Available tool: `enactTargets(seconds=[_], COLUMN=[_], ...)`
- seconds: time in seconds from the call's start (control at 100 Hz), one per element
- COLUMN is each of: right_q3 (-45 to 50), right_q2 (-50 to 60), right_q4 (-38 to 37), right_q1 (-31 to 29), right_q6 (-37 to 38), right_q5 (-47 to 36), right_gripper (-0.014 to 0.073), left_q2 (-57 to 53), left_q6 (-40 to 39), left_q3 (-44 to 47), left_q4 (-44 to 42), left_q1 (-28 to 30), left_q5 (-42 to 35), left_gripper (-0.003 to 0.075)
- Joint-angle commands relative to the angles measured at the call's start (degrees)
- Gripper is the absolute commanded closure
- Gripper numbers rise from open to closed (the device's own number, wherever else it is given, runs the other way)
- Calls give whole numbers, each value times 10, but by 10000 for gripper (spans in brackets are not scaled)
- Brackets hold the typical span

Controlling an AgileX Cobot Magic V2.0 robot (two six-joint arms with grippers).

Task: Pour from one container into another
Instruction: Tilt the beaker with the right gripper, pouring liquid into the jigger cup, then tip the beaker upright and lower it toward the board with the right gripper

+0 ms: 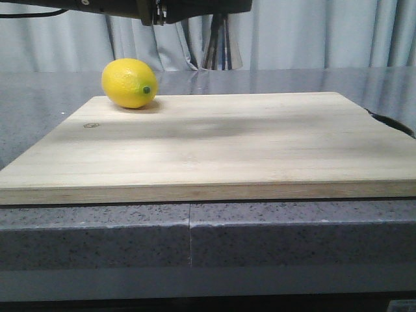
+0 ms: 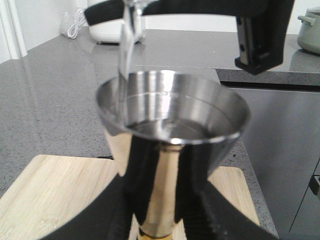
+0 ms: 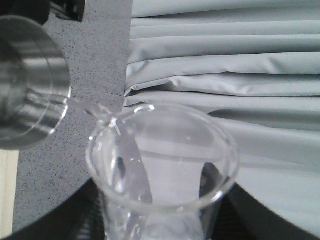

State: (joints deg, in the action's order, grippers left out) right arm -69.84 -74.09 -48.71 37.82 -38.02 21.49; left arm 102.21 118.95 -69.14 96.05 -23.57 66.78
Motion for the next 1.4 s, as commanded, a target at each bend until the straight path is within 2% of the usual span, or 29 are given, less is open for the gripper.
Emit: enactTargets(seconds=[0.0, 0.6, 0.97, 1.09, 1.24, 1.39], right_q3=[-21, -21, -21, -21, -21, 2], right_q2=[13, 13, 13, 17, 30, 55], right_q4=[-22, -18, 192, 196, 199, 212], right_q1=[0, 0, -5, -25, -70, -118], right_q6=[-2, 0, 7, 90, 228, 312], right_q5=[-32, -30, 8, 7, 7, -11], right_gripper=[321, 321, 321, 321, 321, 321], left_q2=[-26, -26, -26, -26, -26, -26], left_q6=[-3, -3, -3, -3, -3, -3], left_q3=[-14, -14, -14, -14, -14, -14], left_q4=[46, 46, 46, 46, 46, 46], left_q1=[-4, -4, -4, -4, -4, -4], left_q5=[60, 60, 60, 60, 60, 60], left_gripper=[533, 533, 533, 533, 533, 533])
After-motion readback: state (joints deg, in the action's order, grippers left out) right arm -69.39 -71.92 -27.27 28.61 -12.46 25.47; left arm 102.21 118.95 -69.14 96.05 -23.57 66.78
